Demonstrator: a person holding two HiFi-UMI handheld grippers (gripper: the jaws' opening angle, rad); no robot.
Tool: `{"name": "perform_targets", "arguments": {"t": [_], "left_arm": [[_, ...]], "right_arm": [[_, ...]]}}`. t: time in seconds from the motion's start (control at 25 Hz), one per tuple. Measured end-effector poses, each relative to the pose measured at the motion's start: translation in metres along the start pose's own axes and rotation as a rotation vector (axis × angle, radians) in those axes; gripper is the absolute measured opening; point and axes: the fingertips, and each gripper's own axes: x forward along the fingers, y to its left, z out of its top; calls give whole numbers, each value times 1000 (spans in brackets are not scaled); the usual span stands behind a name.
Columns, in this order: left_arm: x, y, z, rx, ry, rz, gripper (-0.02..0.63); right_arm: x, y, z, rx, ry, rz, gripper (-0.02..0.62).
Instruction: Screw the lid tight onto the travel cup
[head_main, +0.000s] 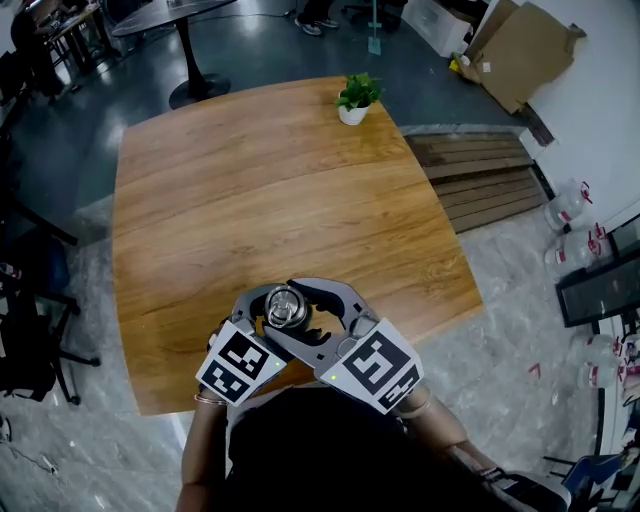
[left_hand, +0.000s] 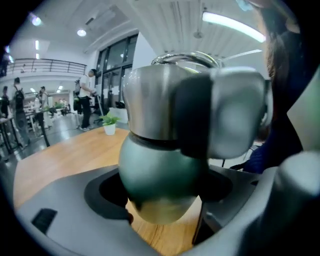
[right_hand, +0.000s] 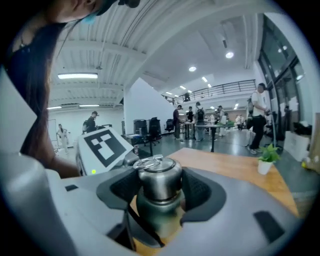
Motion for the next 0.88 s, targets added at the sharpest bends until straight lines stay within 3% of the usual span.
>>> {"name": "perform_targets", "arguments": {"t": [0.08, 0.16, 0.36, 0.44, 0.52, 0.64, 0.72, 0.8, 0.88], "left_arm": [[2, 8, 2, -7, 14, 79, 394], [2, 7, 3, 1, 12, 63, 394], [-5, -21, 3, 64, -9, -202, 394], [-5, -28, 2, 79, 0, -258, 394], [-3, -23, 2, 67, 9, -218, 394], [2, -7, 5, 30, 19, -77, 394], [2, -5, 5, 29, 15, -48, 394], [-1, -12, 4, 29, 2, -118, 394], [-7, -26, 3, 22, -15, -241, 394]], "right_arm": [[1, -4, 2, -3, -11, -61, 262], [0, 0, 1, -12, -10, -35, 262], [-11, 10, 1, 16, 14, 151, 270], [-12, 11, 1, 7, 16, 174, 268], [-10, 7, 1, -5, 13, 130, 267], [-6, -3, 3, -4, 5, -4, 267], [-6, 1, 3, -9, 5, 4, 267], [-9, 10, 2, -7, 18, 94, 272], [-13, 17, 2, -4, 33, 178, 276]]}}
